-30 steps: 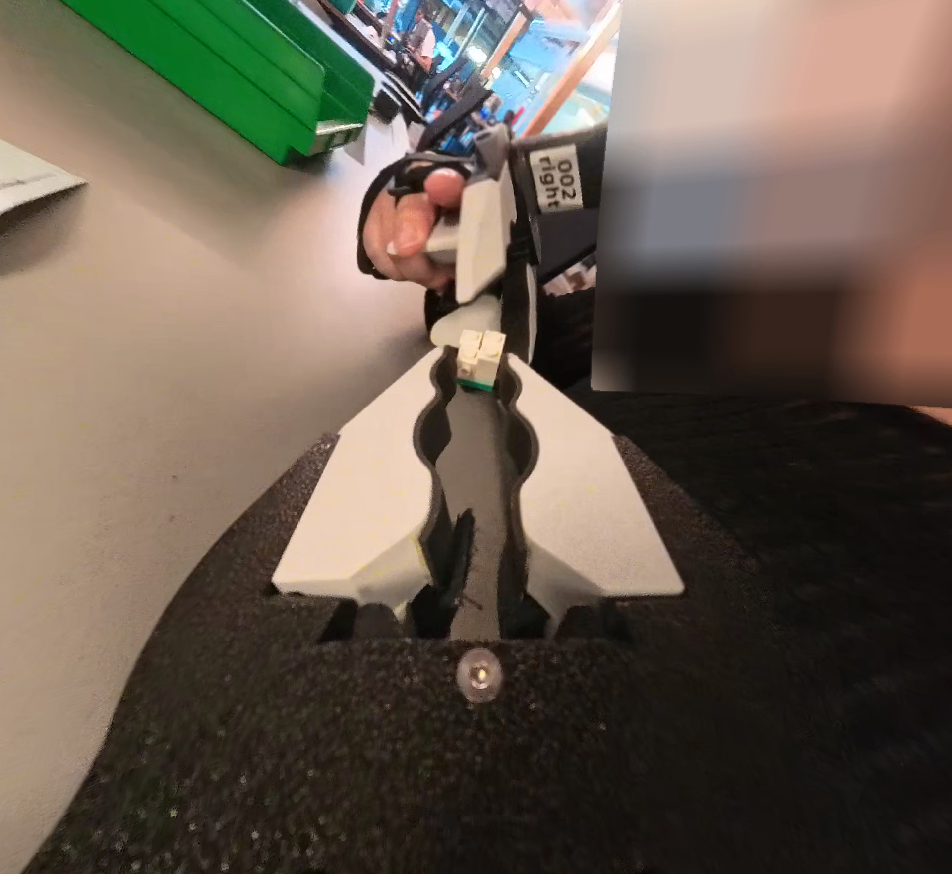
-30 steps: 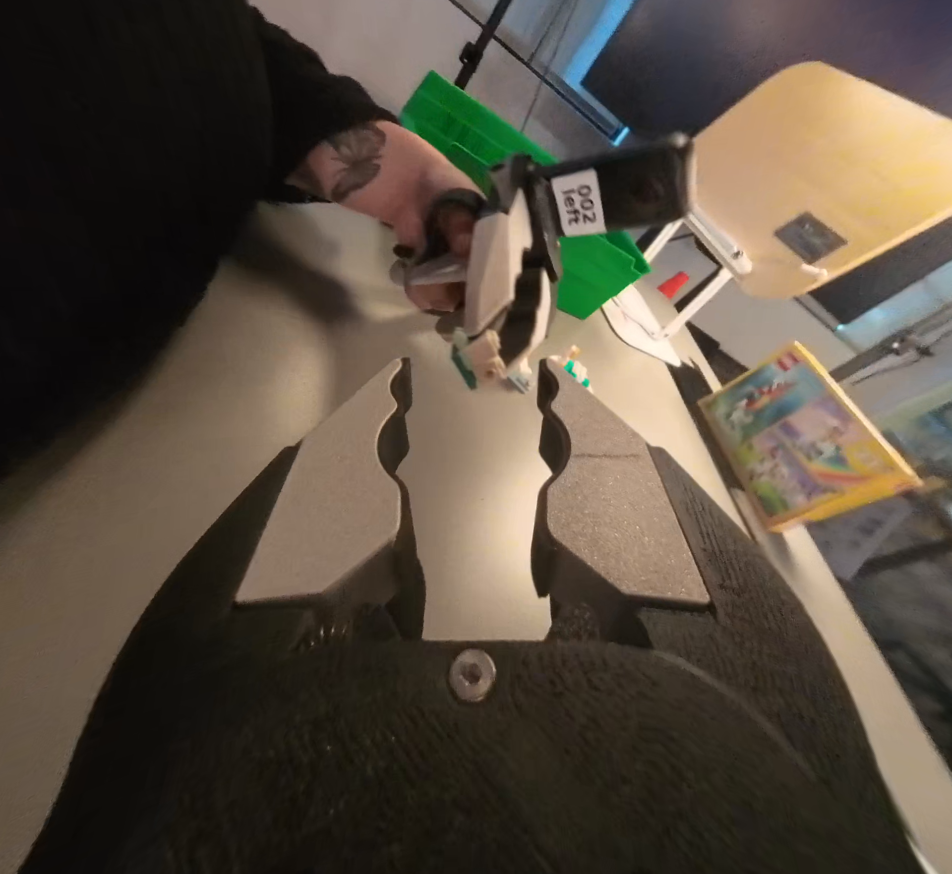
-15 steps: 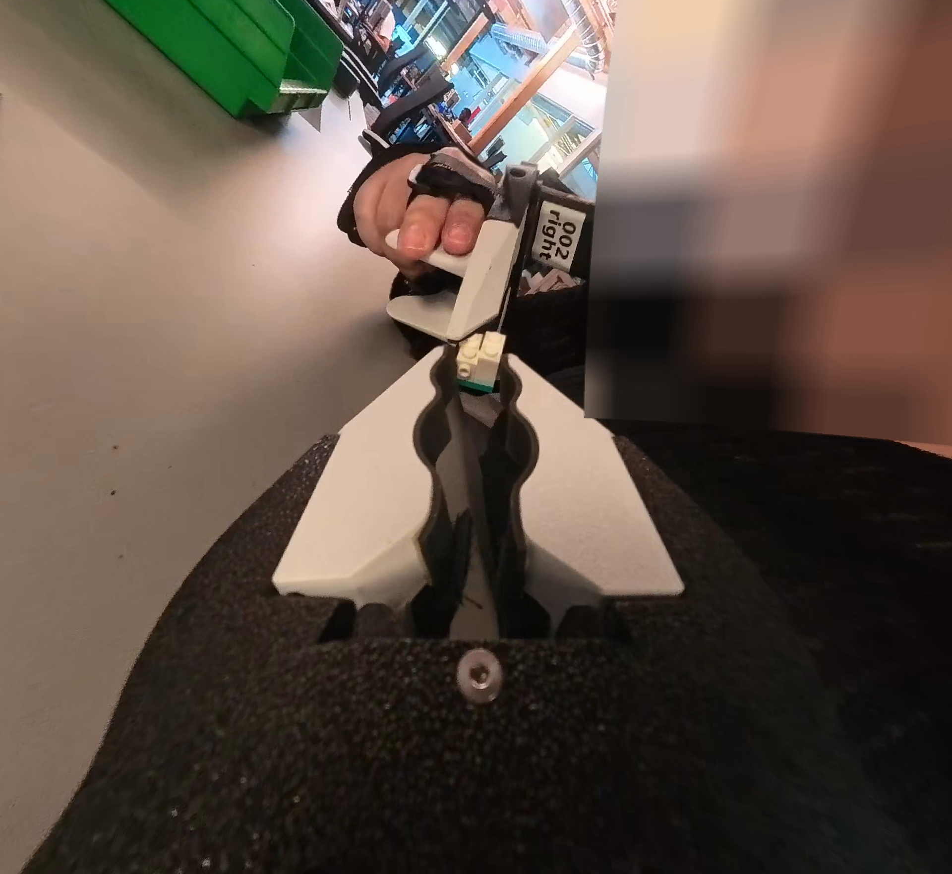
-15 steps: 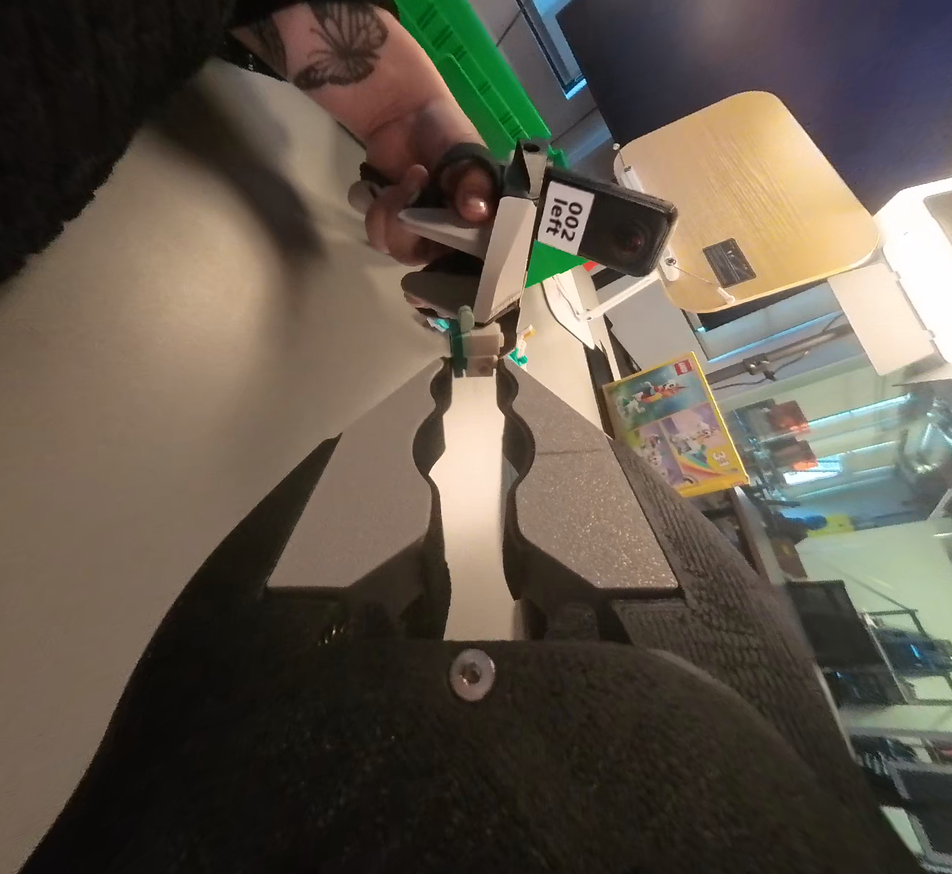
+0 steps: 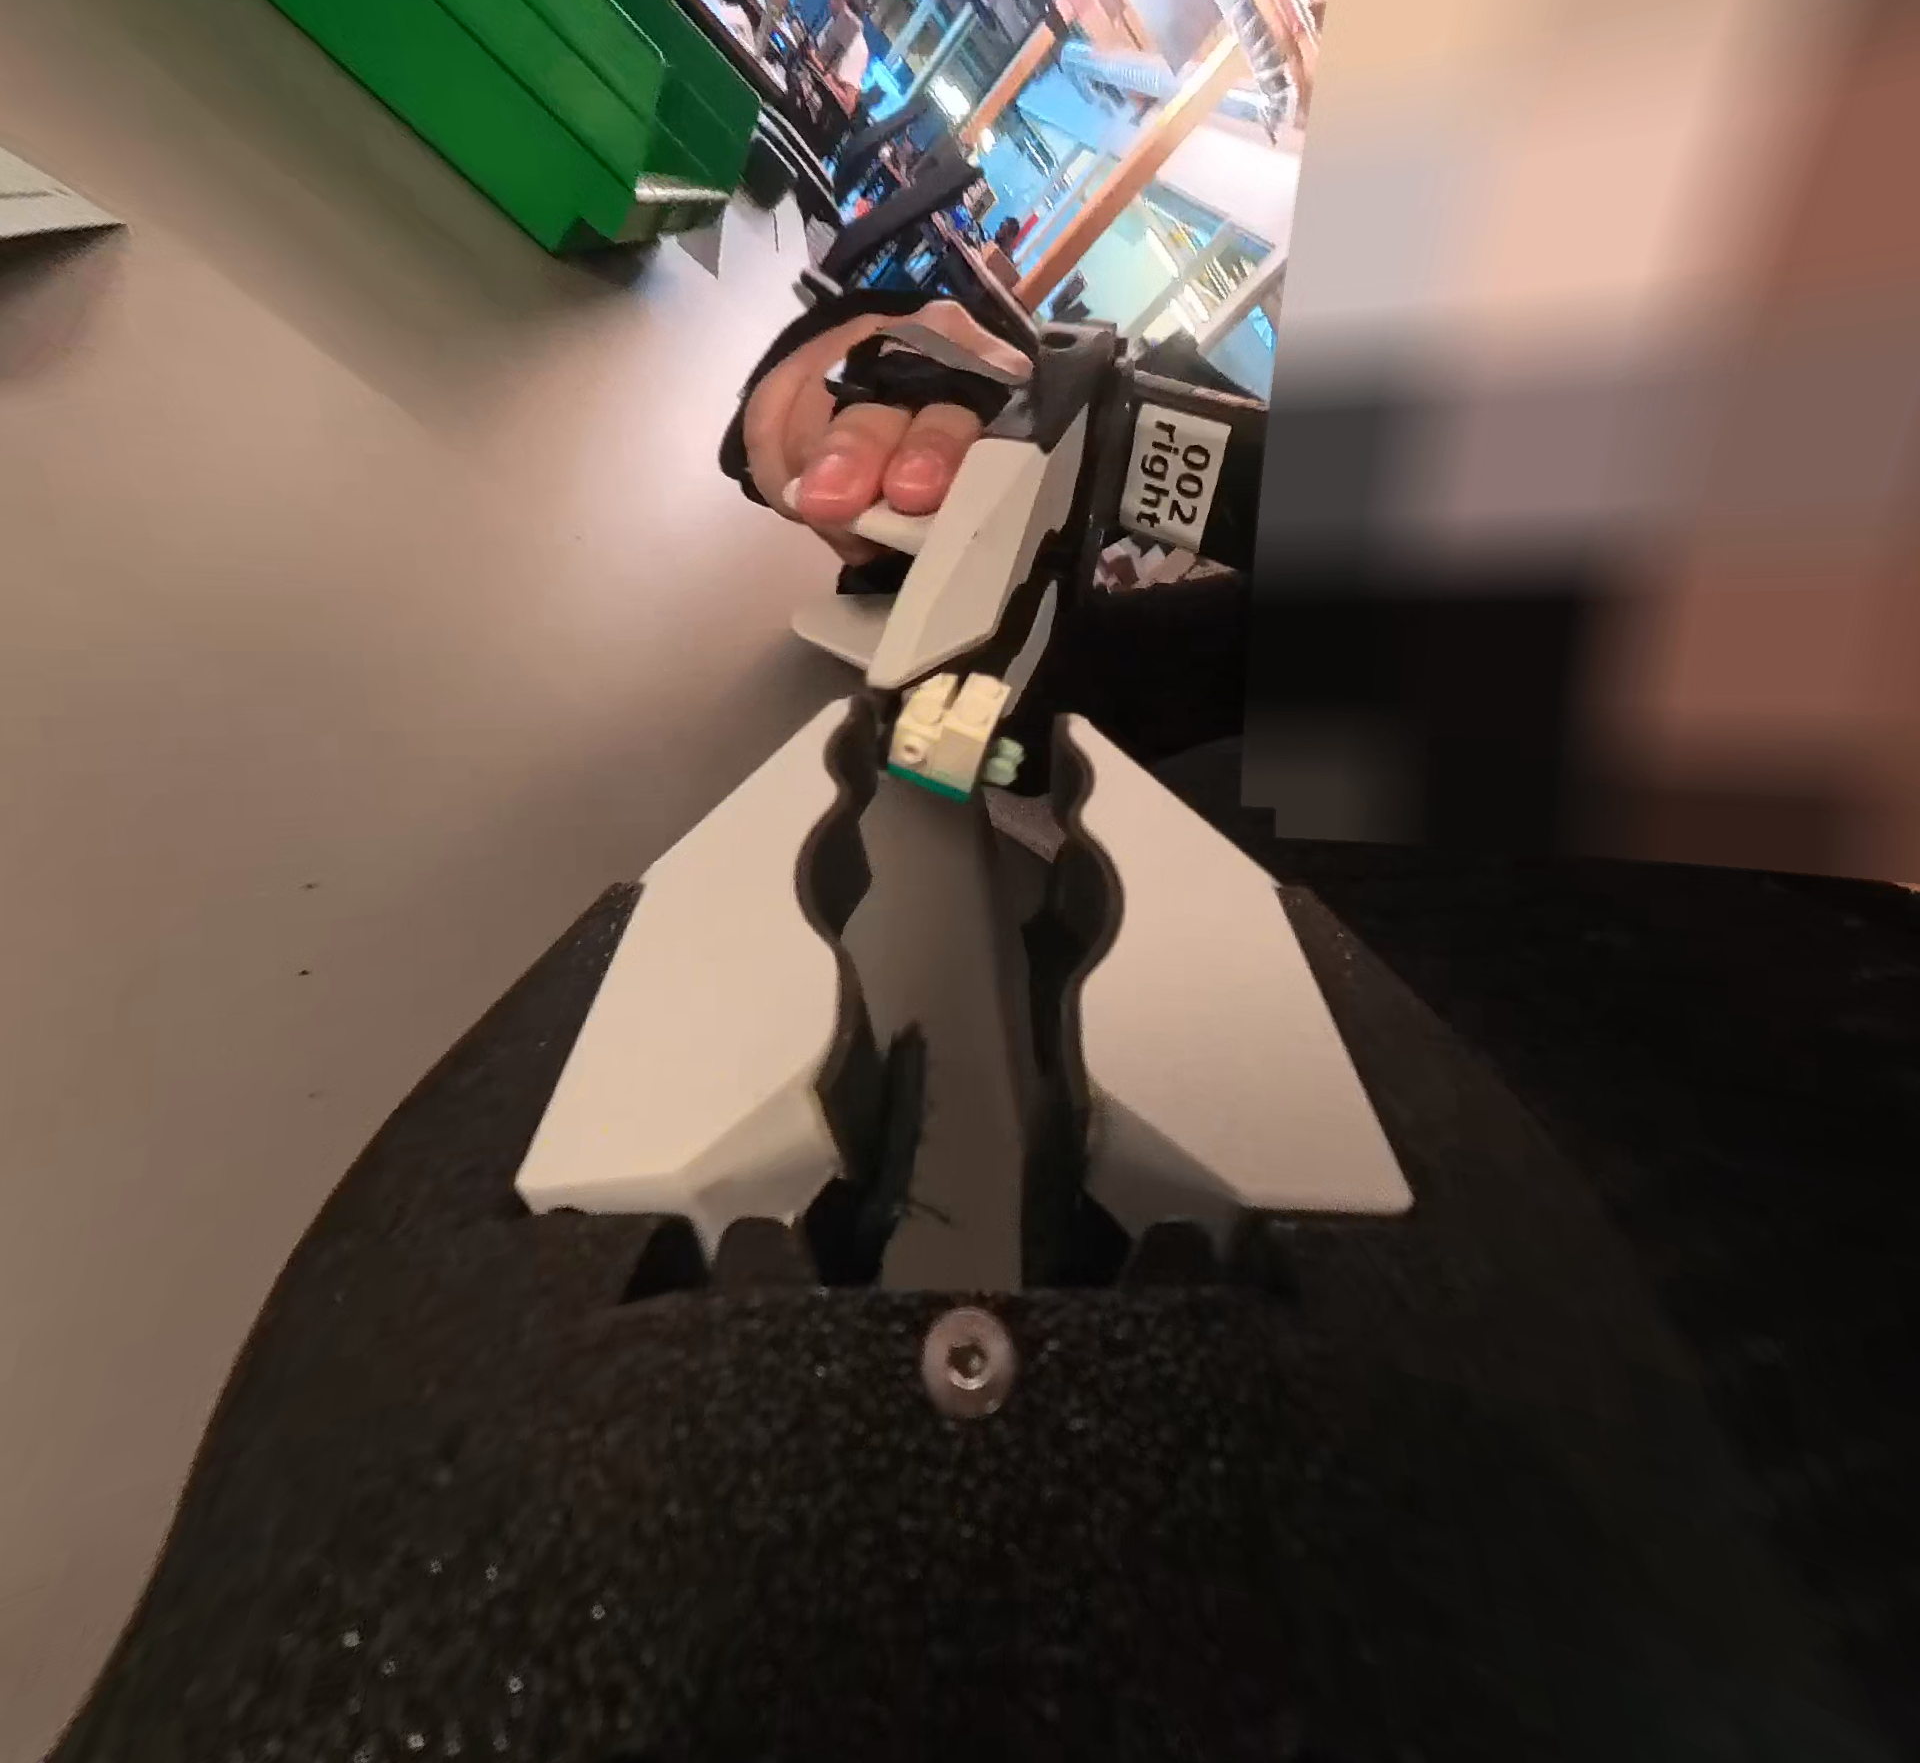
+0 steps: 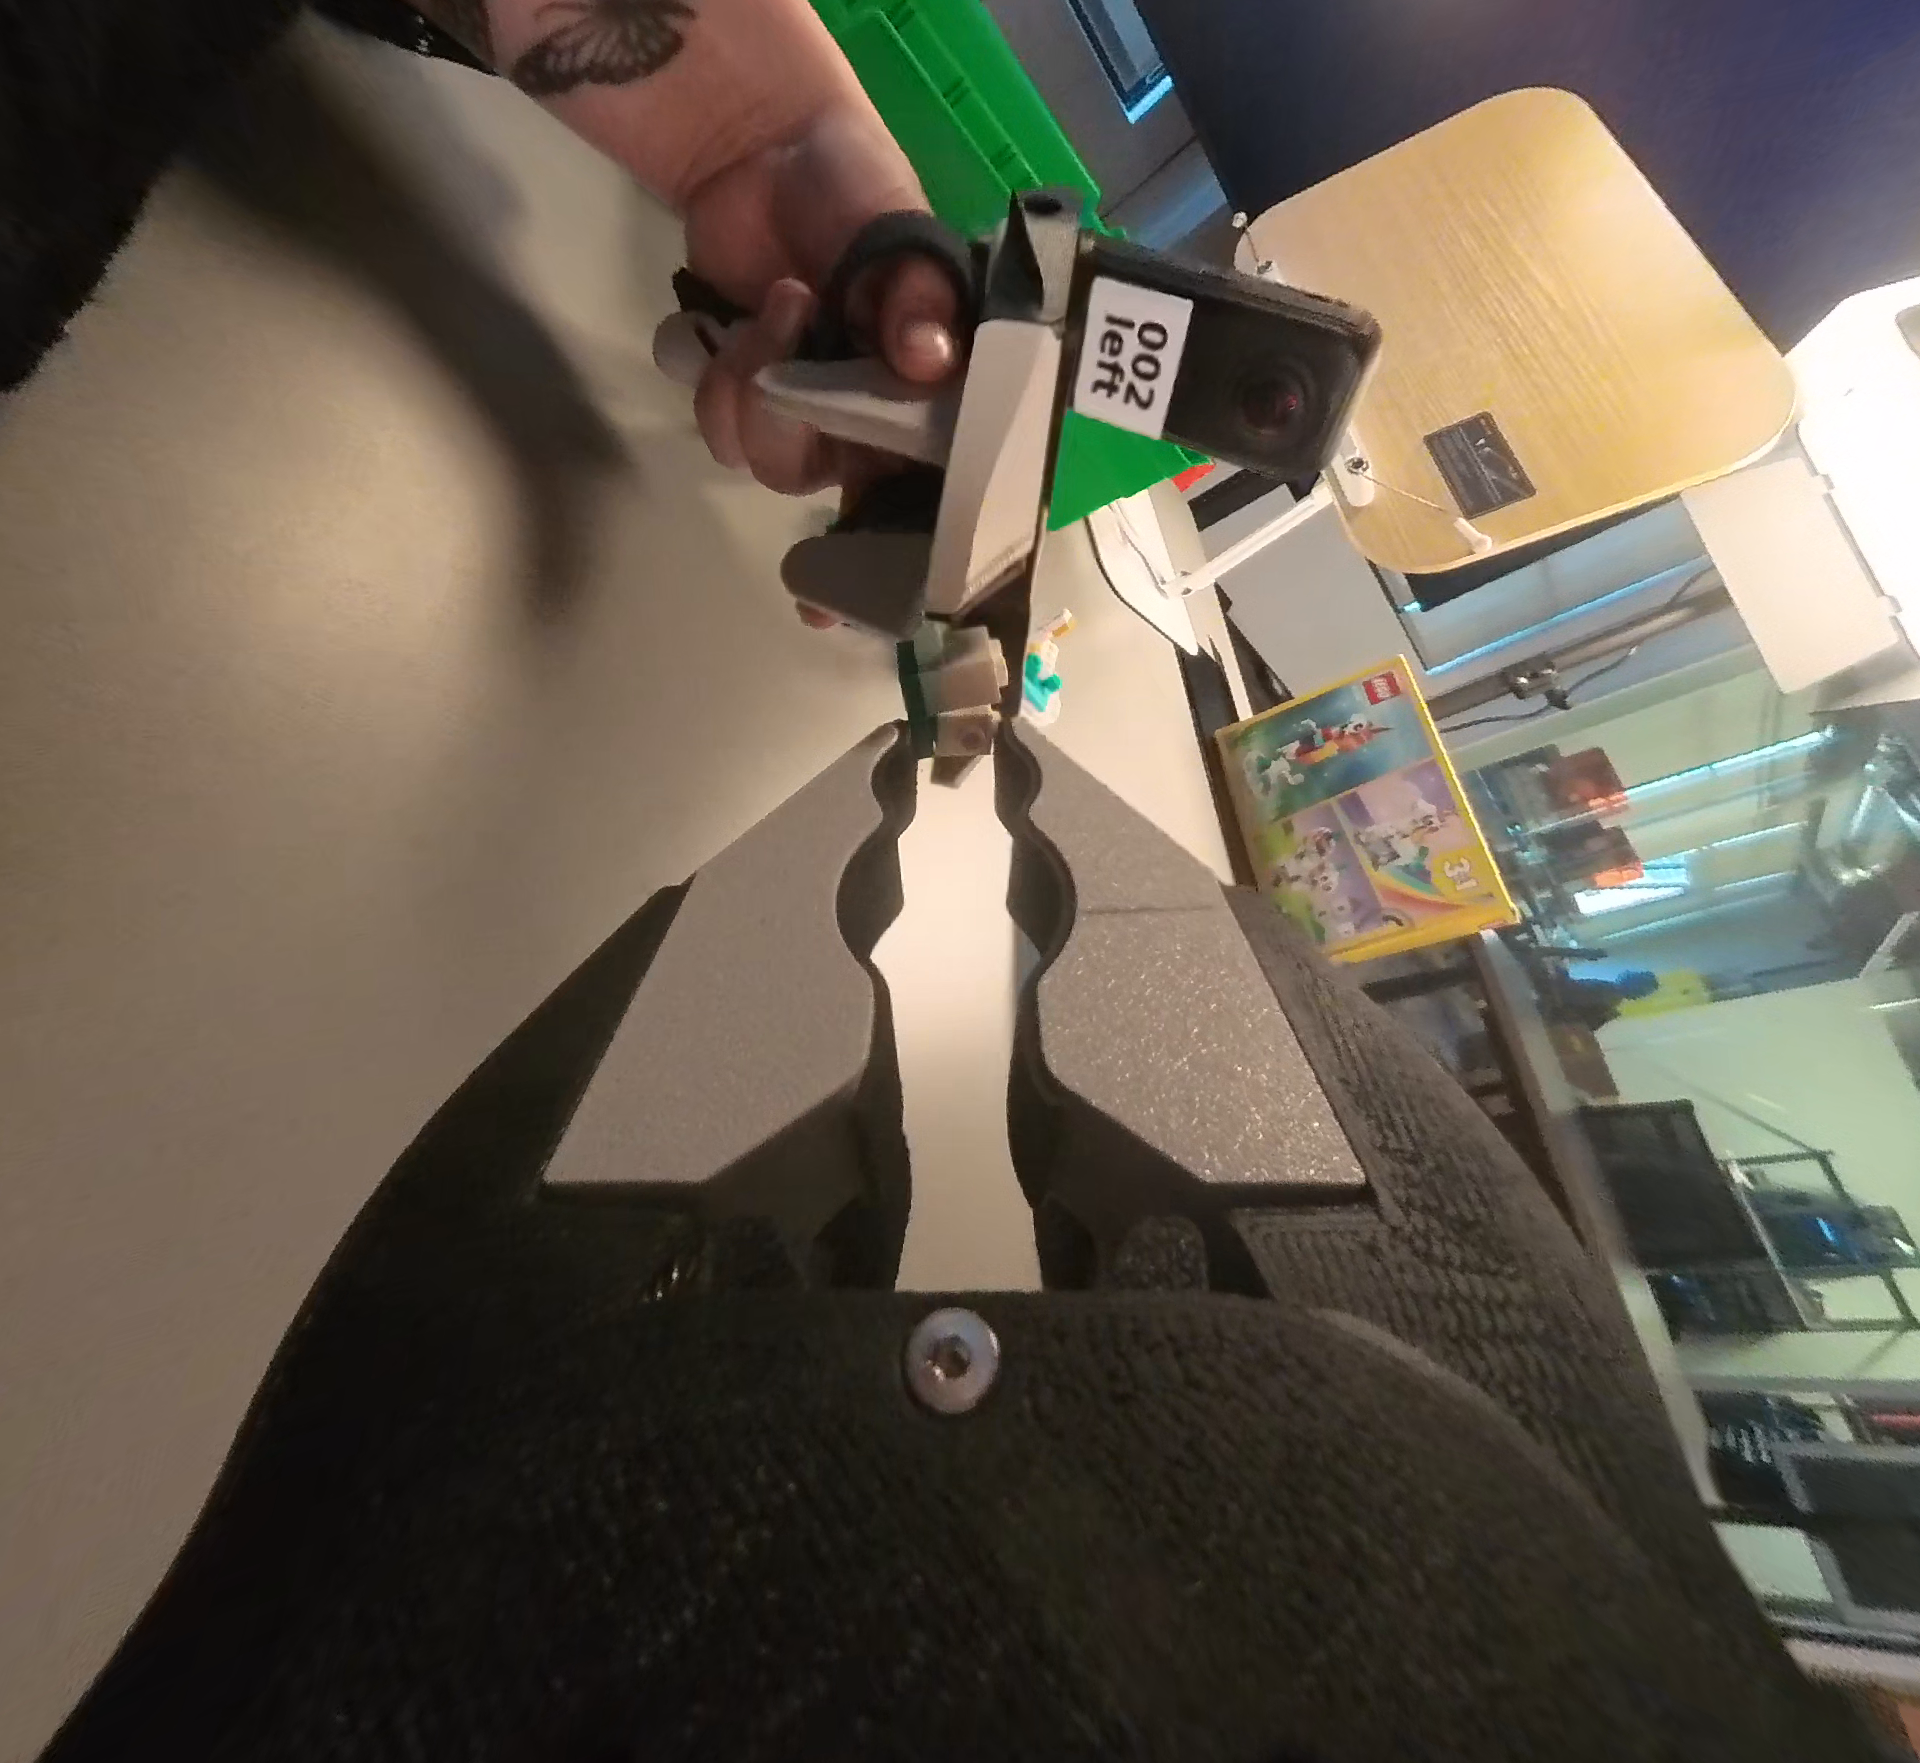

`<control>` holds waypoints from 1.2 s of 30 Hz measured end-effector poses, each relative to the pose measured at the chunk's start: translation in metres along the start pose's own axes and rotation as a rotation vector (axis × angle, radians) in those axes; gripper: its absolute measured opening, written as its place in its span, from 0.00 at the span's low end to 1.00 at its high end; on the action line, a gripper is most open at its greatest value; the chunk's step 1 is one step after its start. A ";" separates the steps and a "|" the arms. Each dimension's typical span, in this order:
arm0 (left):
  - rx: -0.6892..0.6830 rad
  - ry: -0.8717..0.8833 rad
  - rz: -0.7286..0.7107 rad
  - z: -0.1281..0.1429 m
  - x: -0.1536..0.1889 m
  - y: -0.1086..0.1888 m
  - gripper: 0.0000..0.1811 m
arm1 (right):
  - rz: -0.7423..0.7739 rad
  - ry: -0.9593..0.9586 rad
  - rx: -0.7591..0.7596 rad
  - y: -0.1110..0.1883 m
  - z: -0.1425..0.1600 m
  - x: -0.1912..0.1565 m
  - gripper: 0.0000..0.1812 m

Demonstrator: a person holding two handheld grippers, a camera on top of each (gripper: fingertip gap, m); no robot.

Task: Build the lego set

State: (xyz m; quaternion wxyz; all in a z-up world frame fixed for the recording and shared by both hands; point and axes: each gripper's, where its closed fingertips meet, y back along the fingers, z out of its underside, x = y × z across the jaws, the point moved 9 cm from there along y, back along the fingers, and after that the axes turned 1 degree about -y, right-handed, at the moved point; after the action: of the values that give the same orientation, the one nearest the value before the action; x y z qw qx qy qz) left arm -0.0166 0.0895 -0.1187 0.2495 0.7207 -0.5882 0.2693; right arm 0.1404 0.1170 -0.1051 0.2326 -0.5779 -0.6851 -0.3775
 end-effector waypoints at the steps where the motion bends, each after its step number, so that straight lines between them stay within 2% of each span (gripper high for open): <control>1: -0.003 -0.003 -0.011 0.000 -0.001 -0.001 0.15 | -0.001 0.003 -0.003 -0.001 0.000 -0.001 0.07; 9: 0.026 0.047 -0.026 0.002 -0.005 0.002 0.10 | 0.017 0.034 -0.023 -0.003 0.000 -0.003 0.07; 15: 0.036 0.071 -0.078 0.003 -0.010 0.005 0.09 | 0.114 0.278 -0.116 -0.009 0.001 -0.011 0.08; 18: 0.036 0.059 -0.070 0.005 -0.009 0.005 0.09 | 0.126 0.311 -0.116 -0.010 -0.001 -0.013 0.07; 23: 0.031 0.062 -0.035 0.006 -0.008 0.007 0.09 | 0.121 0.277 -0.092 -0.010 -0.003 -0.014 0.07; 28: 0.070 0.115 0.074 0.006 -0.008 0.008 0.09 | 0.103 0.102 -0.016 -0.009 -0.006 -0.010 0.08; 32: 0.067 0.143 0.108 0.007 -0.009 0.006 0.09 | 0.092 0.017 0.045 -0.007 -0.010 -0.007 0.15; 36: 0.077 0.145 0.122 0.007 -0.009 0.006 0.09 | 0.086 0.011 0.059 -0.005 -0.009 -0.007 0.12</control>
State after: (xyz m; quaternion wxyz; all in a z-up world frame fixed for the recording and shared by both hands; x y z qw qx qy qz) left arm -0.0237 0.0899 -0.1291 0.2466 0.6713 -0.6005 0.3576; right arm 0.1360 0.1051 -0.1062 0.2694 -0.5975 -0.6692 -0.3501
